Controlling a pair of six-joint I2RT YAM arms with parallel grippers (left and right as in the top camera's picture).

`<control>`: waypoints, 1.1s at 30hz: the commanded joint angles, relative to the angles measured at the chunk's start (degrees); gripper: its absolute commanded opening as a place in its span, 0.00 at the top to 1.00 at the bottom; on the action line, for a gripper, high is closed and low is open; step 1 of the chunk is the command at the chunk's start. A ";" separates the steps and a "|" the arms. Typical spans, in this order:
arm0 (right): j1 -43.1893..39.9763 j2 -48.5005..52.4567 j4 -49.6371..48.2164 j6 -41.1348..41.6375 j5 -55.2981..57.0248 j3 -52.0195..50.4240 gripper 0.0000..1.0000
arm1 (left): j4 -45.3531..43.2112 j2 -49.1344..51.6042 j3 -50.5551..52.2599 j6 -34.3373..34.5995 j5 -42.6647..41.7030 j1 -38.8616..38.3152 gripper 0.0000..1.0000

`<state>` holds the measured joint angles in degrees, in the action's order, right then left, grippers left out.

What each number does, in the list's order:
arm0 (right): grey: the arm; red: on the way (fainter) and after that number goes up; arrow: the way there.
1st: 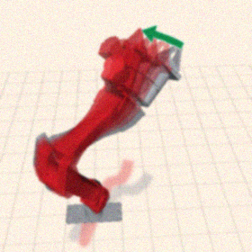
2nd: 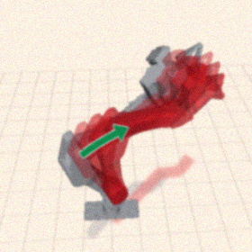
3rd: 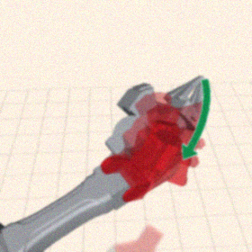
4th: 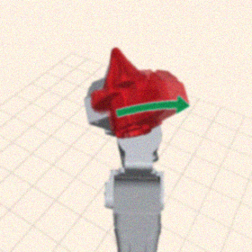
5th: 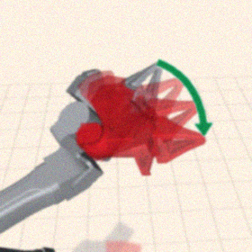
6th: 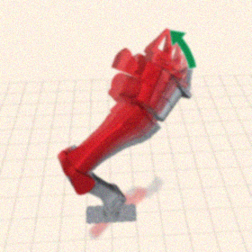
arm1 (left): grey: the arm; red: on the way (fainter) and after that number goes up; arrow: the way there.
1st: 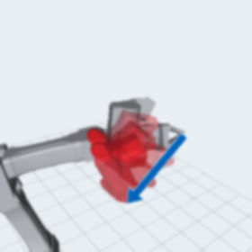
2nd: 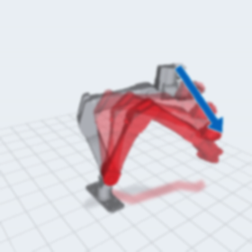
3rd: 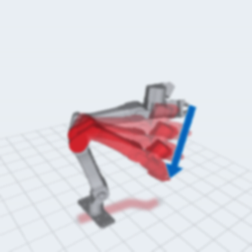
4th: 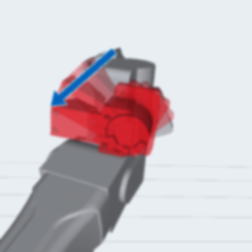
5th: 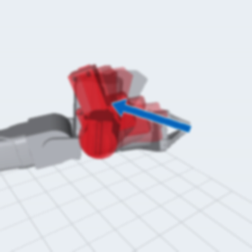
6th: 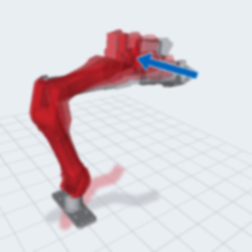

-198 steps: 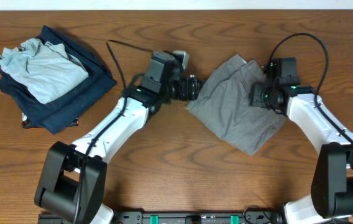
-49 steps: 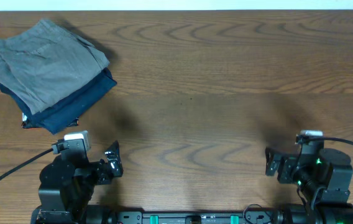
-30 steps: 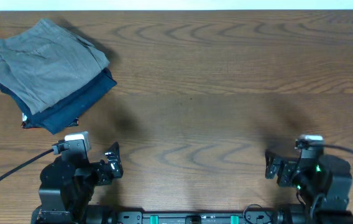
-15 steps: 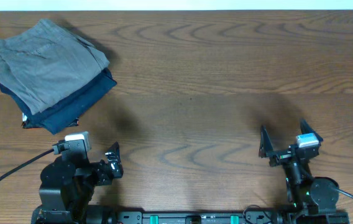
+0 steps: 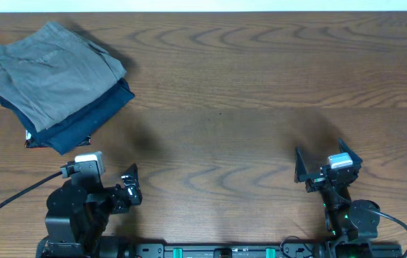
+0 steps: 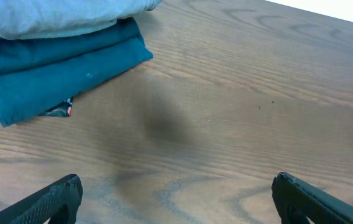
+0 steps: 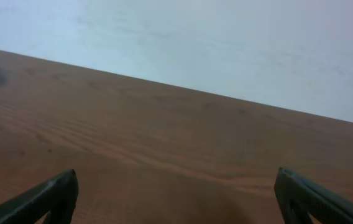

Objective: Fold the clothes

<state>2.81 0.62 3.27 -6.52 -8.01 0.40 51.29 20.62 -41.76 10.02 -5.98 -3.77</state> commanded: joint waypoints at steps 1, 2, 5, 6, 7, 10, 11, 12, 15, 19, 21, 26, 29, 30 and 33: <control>0.59 -0.24 0.26 -0.61 -0.15 -0.09 0.01 | 0.15 -0.15 -0.02 -0.79 0.48 0.04 0.02; 0.59 -0.24 0.24 -0.61 -0.15 -0.09 0.01 | 0.15 -0.15 -0.02 -0.79 0.48 0.04 0.02; 0.59 -0.24 0.26 -0.61 -0.15 -0.09 0.01 | 0.15 -0.15 -0.02 -0.79 0.48 0.04 0.02; 0.59 -0.24 0.24 -0.63 -0.15 -0.09 0.01 | 0.15 -0.15 -0.02 -0.79 0.48 0.04 0.02; 0.59 -0.24 0.24 -0.61 -0.15 -0.09 0.01 | 0.15 -0.15 -0.02 -0.79 0.48 0.04 0.02; 0.59 -0.24 0.24 -0.61 -0.15 -0.09 0.01 | 0.17 -0.15 -0.02 -0.79 0.48 0.04 0.02; 0.59 -0.24 0.24 -0.61 -0.15 -0.09 0.01 | 0.15 -0.15 -0.02 -0.79 0.48 0.04 0.02; 0.59 -0.24 0.24 -0.61 -0.15 -0.09 0.01 | 0.17 -0.15 -0.02 -0.79 0.48 0.04 0.02; 0.59 -0.24 0.24 -0.61 -0.15 -0.09 0.01 | 0.15 -0.15 -0.02 -0.79 0.48 0.04 0.02; 0.59 -0.24 0.24 -0.61 -0.15 -0.09 0.01 | 0.15 -0.15 -0.02 -0.79 0.48 0.04 0.02; 0.59 -0.24 0.24 -0.61 -0.15 -0.09 0.01 | 0.15 -0.15 -0.02 -0.79 0.48 0.04 0.02; 0.59 -0.24 0.26 -0.61 -0.15 -0.09 0.01 | 0.11 -0.28 0.09 -0.79 0.48 0.04 0.02; 0.59 -0.24 0.24 -0.61 -0.15 -0.09 0.01 | 1.03 -1.09 0.31 -0.79 0.48 0.04 0.02; 0.59 -0.24 0.26 -0.61 -0.15 -0.09 0.01 | 1.81 -1.49 0.39 -1.25 0.87 0.04 0.02; 0.59 -0.24 0.24 -0.61 -0.15 -0.09 0.01 | 1.09 -3.65 2.71 -2.32 3.80 0.04 0.02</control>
<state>2.81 0.62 3.29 -6.52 -8.01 0.38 52.73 19.00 -41.12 9.34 -5.10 -3.77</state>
